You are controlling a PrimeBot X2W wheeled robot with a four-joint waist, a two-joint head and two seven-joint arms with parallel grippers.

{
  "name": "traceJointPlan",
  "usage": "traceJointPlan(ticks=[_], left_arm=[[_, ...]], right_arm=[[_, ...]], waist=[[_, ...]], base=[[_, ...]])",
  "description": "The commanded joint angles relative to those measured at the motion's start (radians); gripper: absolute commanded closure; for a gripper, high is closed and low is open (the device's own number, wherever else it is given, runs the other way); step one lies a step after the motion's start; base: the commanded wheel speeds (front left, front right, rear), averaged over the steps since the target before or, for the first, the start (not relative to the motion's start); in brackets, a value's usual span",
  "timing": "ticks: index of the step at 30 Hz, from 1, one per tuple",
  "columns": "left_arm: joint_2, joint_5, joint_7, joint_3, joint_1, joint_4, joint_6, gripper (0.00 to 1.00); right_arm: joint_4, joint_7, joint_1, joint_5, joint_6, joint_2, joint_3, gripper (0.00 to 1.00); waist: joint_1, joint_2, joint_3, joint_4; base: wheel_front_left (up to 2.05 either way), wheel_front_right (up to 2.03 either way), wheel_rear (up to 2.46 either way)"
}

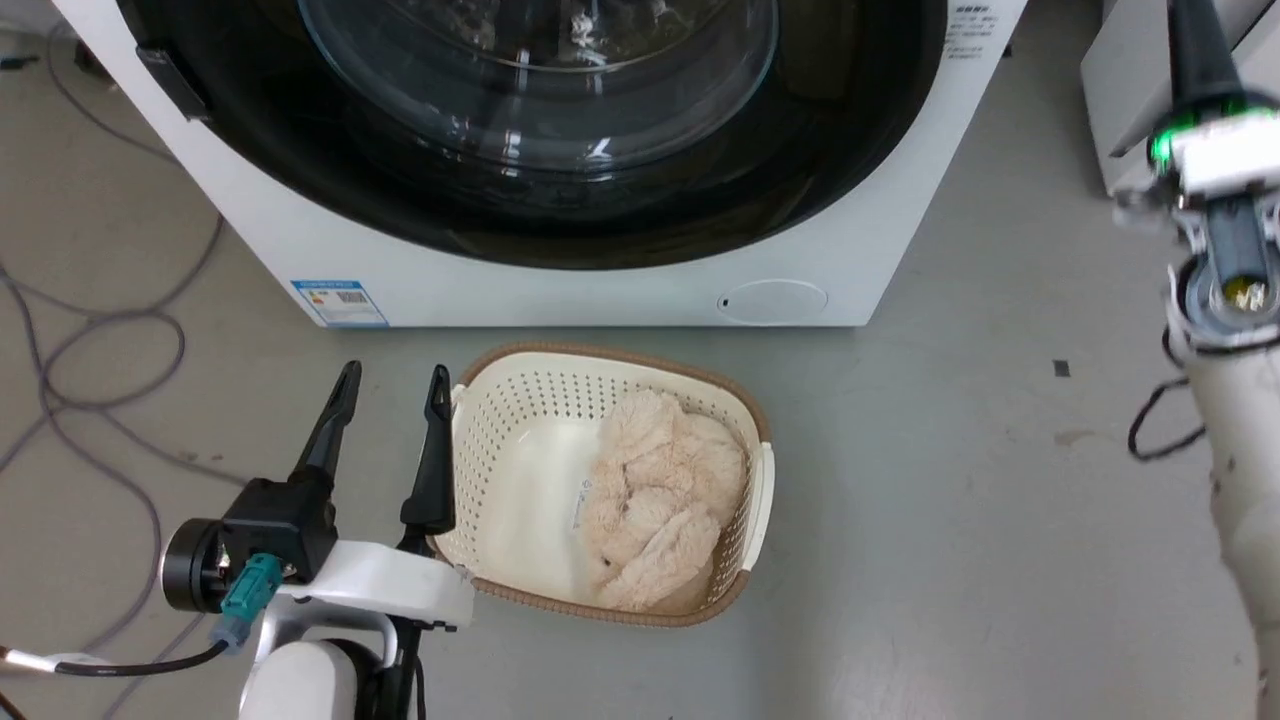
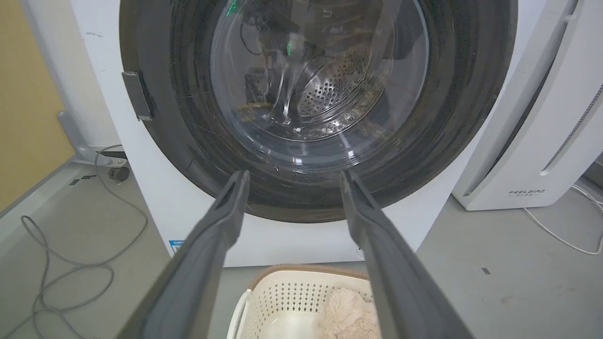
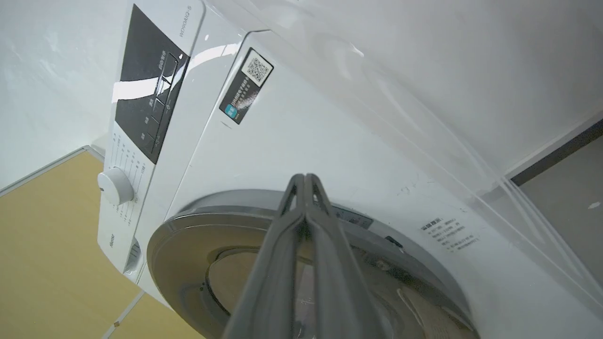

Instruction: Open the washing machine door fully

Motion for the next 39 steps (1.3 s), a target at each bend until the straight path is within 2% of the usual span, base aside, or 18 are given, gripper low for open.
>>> traceJointPlan(ticks=[1,7,18,30,39], left_arm=[[0.001,-0.007,-0.01,0.002,-0.024,-0.004,-0.005,0.0],[-0.002,-0.015,-0.023,-0.003,-0.046,-0.005,-0.013,0.0],[-0.008,-0.029,-0.046,-0.003,-0.075,-0.001,-0.026,0.0],[-0.013,-0.046,-0.071,-0.009,-0.106,0.002,-0.037,0.0],[-0.015,-0.06,-0.088,-0.019,-0.127,0.009,-0.044,0.0]], right_arm=[[0.045,0.002,-0.073,0.039,0.001,-0.02,0.032,1.0],[0.184,0.05,-0.25,0.087,0.001,-0.053,0.148,1.0],[0.433,0.257,-0.531,0.143,0.001,-0.051,0.373,1.0],[0.594,0.453,-0.757,0.195,0.001,-0.008,0.59,1.0],[0.683,0.515,-0.872,0.272,0.001,0.011,0.679,1.0]], waist=[[-0.0001,0.0,0.017,0.006],[-0.0001,0.0,0.05,0.019],[-0.0001,0.0,0.094,0.031],[-0.0001,0.0,0.149,0.033],[-0.0001,0.0,0.178,0.041]], base=[[0.0,0.0,0.0],[0.0,0.0,0.0],[0.0,0.0,0.0],[0.0,0.0,0.0],[0.0,0.0,0.0]])
